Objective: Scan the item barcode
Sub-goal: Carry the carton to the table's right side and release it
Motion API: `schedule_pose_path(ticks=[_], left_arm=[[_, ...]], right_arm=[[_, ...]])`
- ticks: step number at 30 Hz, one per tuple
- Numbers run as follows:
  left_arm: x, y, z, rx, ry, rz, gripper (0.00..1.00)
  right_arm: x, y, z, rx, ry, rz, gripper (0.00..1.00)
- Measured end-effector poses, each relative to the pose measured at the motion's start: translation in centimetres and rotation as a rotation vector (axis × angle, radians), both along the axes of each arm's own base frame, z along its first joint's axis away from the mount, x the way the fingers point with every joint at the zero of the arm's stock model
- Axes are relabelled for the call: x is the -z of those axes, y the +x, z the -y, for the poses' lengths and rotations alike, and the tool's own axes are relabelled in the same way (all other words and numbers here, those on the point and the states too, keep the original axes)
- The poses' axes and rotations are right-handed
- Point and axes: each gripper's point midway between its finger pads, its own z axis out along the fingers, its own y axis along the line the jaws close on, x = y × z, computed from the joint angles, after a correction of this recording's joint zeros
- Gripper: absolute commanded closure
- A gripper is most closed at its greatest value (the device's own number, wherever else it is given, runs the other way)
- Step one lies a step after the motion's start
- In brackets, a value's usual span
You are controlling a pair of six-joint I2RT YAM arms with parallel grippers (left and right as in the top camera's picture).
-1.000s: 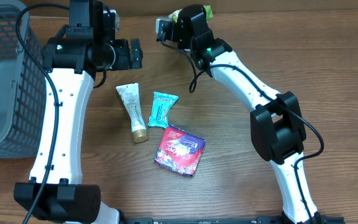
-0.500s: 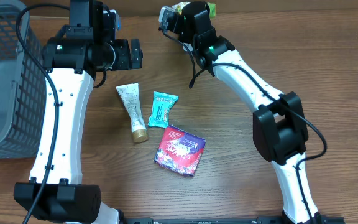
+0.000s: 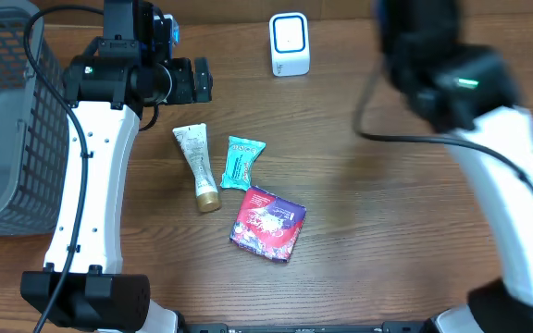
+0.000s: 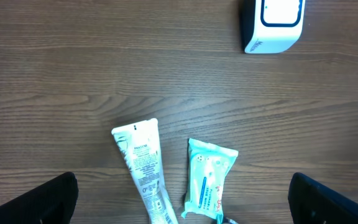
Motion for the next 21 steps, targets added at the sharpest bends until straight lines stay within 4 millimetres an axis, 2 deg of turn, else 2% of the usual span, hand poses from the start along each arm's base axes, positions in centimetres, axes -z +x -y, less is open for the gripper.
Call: schedule_pose_path(ticks=[2,4,6,9,13,17,19,20,21], left_arm=[[0.0,0.0,0.0,0.0,0.0,0.0,0.01],[0.0,0.0,0.0,0.0,0.0,0.0,0.0],[0.0,0.0,0.0,0.0,0.0,0.0,0.0],[0.0,0.0,0.0,0.0,-0.001,0.0,0.01],[0.0,0.0,0.0,0.0,-0.001,0.0,0.0],[0.0,0.0,0.0,0.0,0.0,0.0,0.0],[0.0,0.0,0.0,0.0,-0.001,0.0,0.0],[0.0,0.0,0.0,0.0,0.0,0.0,0.0],[0.0,0.0,0.0,0.0,-0.001,0.0,0.0]], right_arm=[[2.9,-2.7,4.9,0.237,0.147,-0.073,0.95],[6.1,-4.2,8.0,0.436,0.264,-0.133,0.95],[10.3,-5.7,10.9,0.681,0.409,-0.191,0.95],[16.0,-7.0,13.6,0.994,0.598,-0.224,0.95],[21.9,-6.4,15.4,1.23,0.831,-0.165,0.96],[26.3,-5.0,15.9,1.3,1.002,-0.103,0.96],[28.1,-5.0,15.7,1.332,1.05,-0.097,0.96],[29.0,-5.2,15.7,1.349,1.067,-0.097,0.91],[29.5,-5.3,15.7,1.364,1.077,-0.092,0.75]])
